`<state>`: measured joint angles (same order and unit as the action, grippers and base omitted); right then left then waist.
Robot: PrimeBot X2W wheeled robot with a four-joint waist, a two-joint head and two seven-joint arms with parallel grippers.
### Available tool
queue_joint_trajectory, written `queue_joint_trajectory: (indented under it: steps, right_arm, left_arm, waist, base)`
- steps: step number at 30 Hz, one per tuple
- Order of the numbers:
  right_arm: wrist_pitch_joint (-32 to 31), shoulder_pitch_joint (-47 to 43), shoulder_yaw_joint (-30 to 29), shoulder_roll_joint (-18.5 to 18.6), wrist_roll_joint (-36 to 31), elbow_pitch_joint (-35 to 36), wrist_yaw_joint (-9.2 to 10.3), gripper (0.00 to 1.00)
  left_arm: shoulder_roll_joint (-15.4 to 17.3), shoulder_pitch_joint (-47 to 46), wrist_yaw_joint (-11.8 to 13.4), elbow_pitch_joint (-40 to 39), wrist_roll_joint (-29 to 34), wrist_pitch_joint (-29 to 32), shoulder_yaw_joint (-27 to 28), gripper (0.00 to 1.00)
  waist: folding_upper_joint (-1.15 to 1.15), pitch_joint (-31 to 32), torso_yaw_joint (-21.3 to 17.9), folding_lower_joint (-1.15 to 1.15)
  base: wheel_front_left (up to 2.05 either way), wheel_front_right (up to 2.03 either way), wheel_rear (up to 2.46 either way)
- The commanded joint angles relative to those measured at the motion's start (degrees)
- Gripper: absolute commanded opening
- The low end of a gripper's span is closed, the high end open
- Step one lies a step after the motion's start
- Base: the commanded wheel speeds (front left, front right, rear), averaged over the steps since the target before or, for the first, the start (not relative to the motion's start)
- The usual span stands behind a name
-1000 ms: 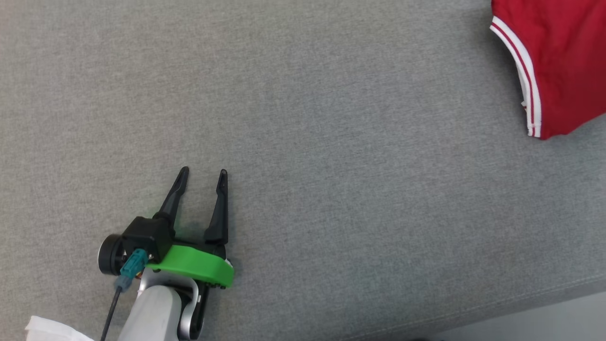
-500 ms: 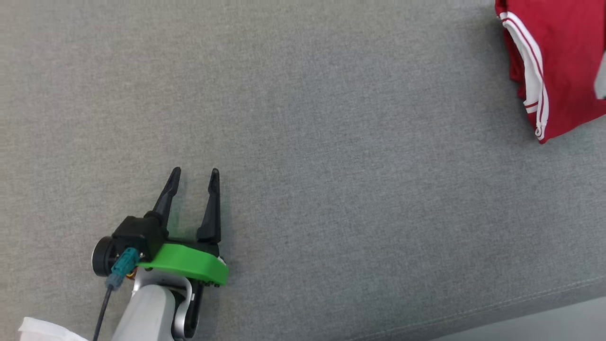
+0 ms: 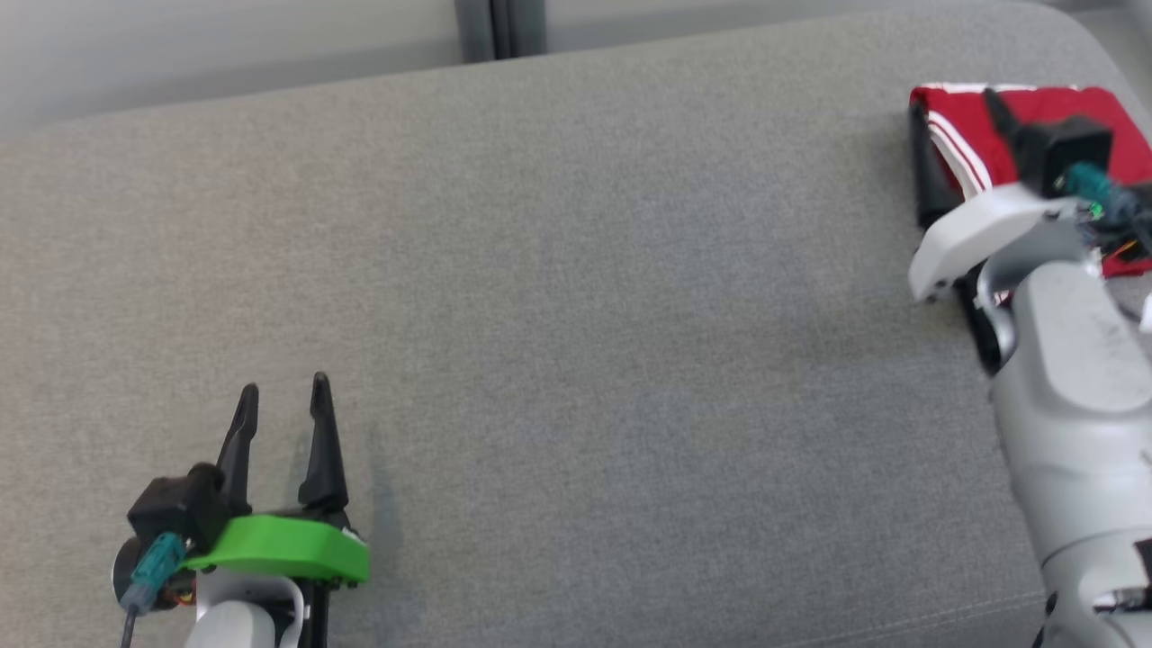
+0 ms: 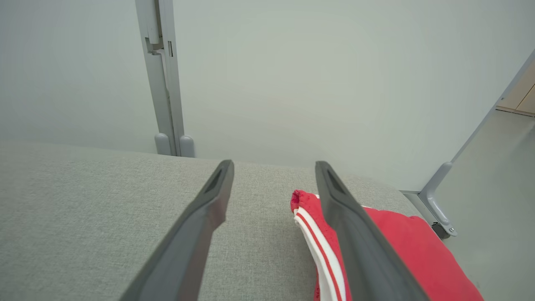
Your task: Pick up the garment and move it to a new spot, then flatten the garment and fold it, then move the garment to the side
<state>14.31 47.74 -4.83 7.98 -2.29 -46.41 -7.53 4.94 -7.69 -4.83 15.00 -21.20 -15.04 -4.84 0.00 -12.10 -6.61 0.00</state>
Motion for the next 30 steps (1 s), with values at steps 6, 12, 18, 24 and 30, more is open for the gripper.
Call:
queue_joint_trajectory:
  steps: [6,12,18,24,30]
  right_arm:
    - [0.89,-10.01,0.61,-3.52,2.48,5.98,0.1,1.0]
    - [0.9,-20.84,0.71,-4.92,5.32,14.65,0.1,1.0]
    - [0.91,-31.11,3.94,-4.92,9.34,22.8,0.1,1.0]
    - [0.92,-38.01,4.72,-4.95,10.97,27.43,0.1,1.0]
    - [0.92,-40.46,4.56,-4.96,11.54,28.16,0.1,1.0]
  left_arm:
    - [-0.64,4.32,-0.45,-0.48,-0.94,-0.15,2.73,1.0]
    - [-1.19,7.53,-0.89,-0.3,-0.4,-0.16,3.55,1.0]
    - [-1.57,9.77,-1.1,-0.62,-0.16,-0.16,3.12,1.0]
    - [-1.85,11.49,-0.73,-0.99,-0.84,-0.16,2.86,1.0]
    - [-1.94,12.47,-0.92,-1.0,-1.39,-0.16,2.63,1.0]
  waist:
    - [0.0,6.22,2.41,0.0]
    - [0.0,8.26,3.04,0.0]
    - [0.0,9.41,3.27,0.0]
    - [0.0,10.21,3.08,0.0]
    - [0.0,10.72,2.89,0.0]
  base:
    - [0.0,0.0,0.0]
    - [0.0,0.0,0.0]
    - [0.0,0.0,0.0]
    - [0.0,0.0,0.0]
    - [0.0,0.0,0.0]
